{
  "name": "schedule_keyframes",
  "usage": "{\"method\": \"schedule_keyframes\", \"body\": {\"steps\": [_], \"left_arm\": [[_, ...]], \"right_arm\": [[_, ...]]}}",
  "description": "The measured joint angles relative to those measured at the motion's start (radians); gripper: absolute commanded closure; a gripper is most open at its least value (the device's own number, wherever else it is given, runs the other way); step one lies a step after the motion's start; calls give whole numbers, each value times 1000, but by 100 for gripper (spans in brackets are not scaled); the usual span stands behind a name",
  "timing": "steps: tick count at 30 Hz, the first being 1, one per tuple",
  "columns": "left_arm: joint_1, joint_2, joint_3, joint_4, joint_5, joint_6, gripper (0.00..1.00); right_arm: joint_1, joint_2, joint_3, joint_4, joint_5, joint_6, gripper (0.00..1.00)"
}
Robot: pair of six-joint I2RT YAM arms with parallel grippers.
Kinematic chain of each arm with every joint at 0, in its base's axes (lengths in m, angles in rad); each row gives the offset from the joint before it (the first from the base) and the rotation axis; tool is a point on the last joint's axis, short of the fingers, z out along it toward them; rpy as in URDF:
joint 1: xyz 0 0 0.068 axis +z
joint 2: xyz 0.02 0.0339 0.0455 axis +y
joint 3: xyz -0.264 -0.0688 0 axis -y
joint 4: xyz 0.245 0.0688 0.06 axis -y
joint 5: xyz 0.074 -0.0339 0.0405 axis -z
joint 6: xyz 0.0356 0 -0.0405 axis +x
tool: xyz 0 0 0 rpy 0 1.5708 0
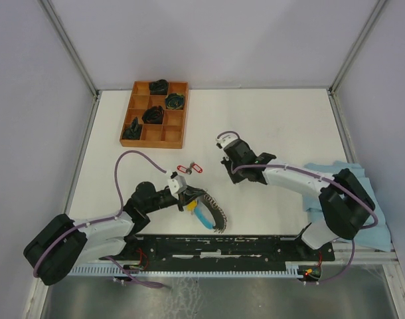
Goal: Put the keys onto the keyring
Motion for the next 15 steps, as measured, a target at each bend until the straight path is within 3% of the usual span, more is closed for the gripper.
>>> {"method": "schedule_keyframes", "body": {"steps": [8, 15], "left_arm": [[40, 100, 40, 85, 90, 1, 97], [94, 207, 108, 198, 203, 1, 97]], "right_arm": [[-16, -209, 0, -61, -135, -114, 99], [-16, -363, 3, -124, -318, -336, 99]]}}
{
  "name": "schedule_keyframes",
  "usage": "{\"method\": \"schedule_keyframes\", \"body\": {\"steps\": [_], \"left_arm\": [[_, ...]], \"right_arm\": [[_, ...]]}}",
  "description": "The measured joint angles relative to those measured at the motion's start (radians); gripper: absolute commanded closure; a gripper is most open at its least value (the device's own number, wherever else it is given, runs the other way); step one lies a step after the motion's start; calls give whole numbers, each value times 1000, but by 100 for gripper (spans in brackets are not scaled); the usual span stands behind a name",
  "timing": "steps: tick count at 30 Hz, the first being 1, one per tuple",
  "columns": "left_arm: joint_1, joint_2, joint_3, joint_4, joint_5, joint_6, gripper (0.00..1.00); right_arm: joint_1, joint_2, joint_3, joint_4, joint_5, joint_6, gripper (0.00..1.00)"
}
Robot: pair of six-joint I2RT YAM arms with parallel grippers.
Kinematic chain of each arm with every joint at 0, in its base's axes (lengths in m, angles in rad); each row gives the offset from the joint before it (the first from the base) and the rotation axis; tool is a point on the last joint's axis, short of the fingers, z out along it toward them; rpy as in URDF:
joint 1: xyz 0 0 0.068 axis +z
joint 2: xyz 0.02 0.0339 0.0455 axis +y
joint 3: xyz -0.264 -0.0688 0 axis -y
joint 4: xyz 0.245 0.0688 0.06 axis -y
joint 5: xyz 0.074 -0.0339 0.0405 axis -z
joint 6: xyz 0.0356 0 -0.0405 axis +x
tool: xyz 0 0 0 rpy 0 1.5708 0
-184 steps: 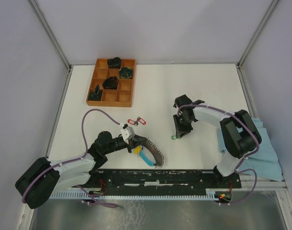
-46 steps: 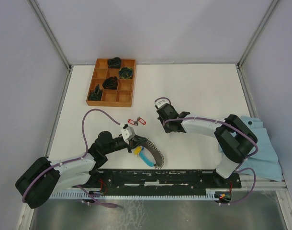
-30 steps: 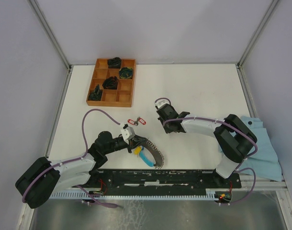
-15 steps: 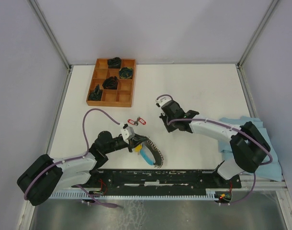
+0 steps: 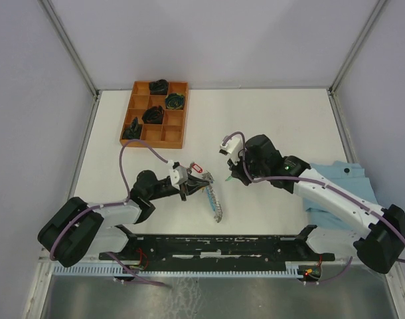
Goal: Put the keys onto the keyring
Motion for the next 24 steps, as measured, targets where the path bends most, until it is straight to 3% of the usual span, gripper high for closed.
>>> {"method": "schedule_keyframes", "body": {"steps": [14, 24], "left_arm": [[6, 15, 23, 4, 138, 14, 97], [6, 56, 42, 4, 187, 13, 97]], "right_arm": [[0, -40, 8, -25, -296, -237, 99], [4, -93, -94, 18, -446, -465, 99]]}}
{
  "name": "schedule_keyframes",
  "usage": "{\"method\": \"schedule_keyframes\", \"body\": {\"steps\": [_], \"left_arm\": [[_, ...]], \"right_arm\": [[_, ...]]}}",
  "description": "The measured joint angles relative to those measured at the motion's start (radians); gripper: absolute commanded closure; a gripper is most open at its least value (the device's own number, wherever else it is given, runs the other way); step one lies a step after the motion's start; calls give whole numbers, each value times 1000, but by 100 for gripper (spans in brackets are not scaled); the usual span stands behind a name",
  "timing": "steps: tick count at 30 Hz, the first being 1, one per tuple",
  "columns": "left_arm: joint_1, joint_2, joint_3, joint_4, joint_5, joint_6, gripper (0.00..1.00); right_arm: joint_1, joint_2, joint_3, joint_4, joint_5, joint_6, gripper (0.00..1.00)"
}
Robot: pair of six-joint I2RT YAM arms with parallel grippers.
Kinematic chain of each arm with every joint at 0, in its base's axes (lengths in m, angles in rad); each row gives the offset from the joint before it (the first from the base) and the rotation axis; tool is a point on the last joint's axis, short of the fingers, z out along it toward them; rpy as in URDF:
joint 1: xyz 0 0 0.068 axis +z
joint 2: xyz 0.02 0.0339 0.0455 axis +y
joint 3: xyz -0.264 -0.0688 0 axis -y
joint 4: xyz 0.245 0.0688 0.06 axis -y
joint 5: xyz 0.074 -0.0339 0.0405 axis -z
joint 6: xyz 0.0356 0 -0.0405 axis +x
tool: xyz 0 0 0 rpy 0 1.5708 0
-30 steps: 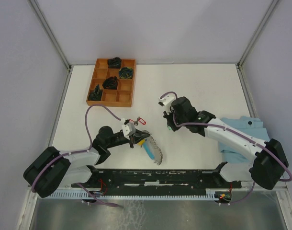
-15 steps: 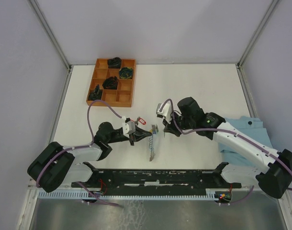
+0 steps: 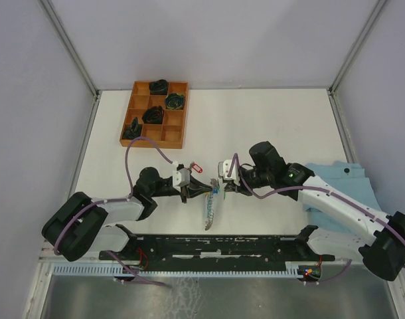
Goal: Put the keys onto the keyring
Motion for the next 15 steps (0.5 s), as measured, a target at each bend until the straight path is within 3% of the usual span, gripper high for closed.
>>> {"method": "schedule_keyframes", "body": {"steps": [15], "left_arm": [[0, 27, 14, 0, 22, 0, 97]], "right_arm": [[8, 62, -7, 78, -17, -60, 99]]}}
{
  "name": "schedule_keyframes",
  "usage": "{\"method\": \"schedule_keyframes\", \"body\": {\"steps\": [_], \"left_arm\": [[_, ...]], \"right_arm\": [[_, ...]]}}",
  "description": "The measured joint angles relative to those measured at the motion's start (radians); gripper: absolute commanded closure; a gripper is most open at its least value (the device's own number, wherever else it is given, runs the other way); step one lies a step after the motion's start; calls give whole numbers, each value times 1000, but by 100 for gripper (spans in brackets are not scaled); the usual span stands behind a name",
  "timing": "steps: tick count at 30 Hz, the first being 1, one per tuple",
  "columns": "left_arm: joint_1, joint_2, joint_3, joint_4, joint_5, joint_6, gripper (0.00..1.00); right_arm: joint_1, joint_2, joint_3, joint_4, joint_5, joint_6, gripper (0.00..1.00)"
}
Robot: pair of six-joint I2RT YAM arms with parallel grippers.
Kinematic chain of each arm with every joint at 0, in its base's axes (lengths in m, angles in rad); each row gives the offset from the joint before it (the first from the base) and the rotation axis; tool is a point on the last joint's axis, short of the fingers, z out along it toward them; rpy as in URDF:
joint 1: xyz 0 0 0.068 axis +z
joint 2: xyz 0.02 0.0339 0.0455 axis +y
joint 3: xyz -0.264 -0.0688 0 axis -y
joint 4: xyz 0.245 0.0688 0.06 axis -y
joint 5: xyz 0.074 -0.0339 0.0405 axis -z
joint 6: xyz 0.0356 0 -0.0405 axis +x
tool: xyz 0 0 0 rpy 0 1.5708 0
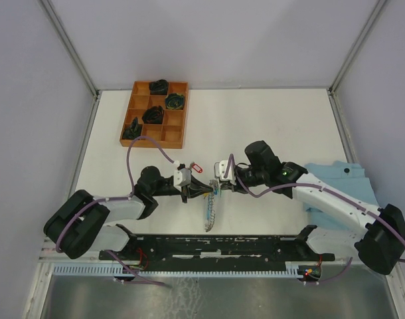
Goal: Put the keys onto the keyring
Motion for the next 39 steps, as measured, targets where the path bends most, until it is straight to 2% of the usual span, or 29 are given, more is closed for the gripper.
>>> {"method": "schedule_keyframes", "body": {"steps": [39], "left_arm": [[0, 4, 6, 0, 5, 0, 97]], "right_arm": [[17, 26, 0, 16, 24, -3, 99]]}}
